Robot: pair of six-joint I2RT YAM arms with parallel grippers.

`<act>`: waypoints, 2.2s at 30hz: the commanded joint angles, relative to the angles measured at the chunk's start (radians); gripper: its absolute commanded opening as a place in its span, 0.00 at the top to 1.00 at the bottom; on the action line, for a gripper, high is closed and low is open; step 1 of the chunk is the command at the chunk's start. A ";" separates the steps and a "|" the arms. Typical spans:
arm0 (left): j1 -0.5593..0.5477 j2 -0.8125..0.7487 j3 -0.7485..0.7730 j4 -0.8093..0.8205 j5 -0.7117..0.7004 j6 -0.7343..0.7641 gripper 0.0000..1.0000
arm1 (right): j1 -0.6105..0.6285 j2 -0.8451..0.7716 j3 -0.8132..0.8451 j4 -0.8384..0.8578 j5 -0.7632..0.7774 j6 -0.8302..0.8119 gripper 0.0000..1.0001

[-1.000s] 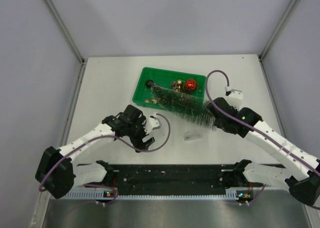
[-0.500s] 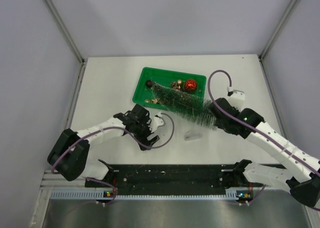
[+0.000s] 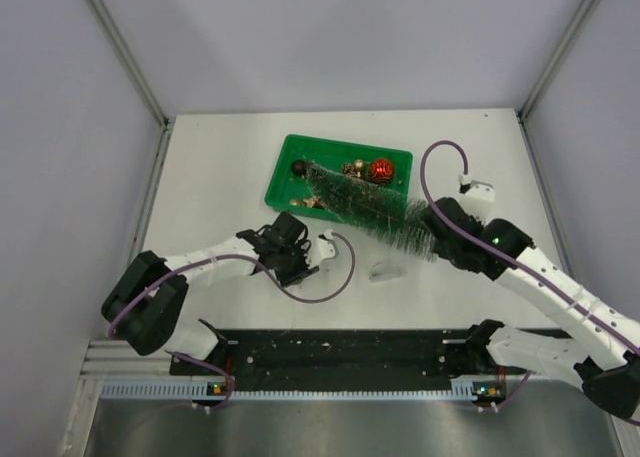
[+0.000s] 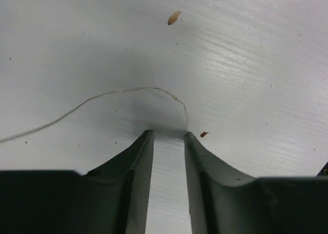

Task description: Decorate the small christmas tree

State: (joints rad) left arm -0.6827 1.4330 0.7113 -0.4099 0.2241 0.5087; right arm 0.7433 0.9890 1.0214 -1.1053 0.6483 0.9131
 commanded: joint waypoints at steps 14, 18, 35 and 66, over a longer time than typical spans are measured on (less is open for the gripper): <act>0.023 -0.130 0.122 -0.273 0.089 0.037 1.00 | -0.019 -0.073 0.115 -0.050 0.066 0.017 1.00; 0.054 -0.197 0.149 -0.325 0.118 0.071 1.00 | -0.019 -0.081 0.121 -0.071 0.083 0.020 1.00; 0.089 -0.065 0.174 0.014 0.439 -0.283 0.40 | -0.019 -0.072 0.126 -0.062 0.079 0.036 1.00; 0.028 -0.092 0.175 -0.168 0.317 -0.124 1.00 | -0.022 -0.064 0.148 -0.068 0.148 0.064 1.00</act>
State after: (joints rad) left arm -0.6502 1.4189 0.8623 -0.4011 0.4728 0.2741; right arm 0.7300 0.9379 1.1343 -1.2007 0.7444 0.9440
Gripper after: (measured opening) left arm 0.012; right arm 0.302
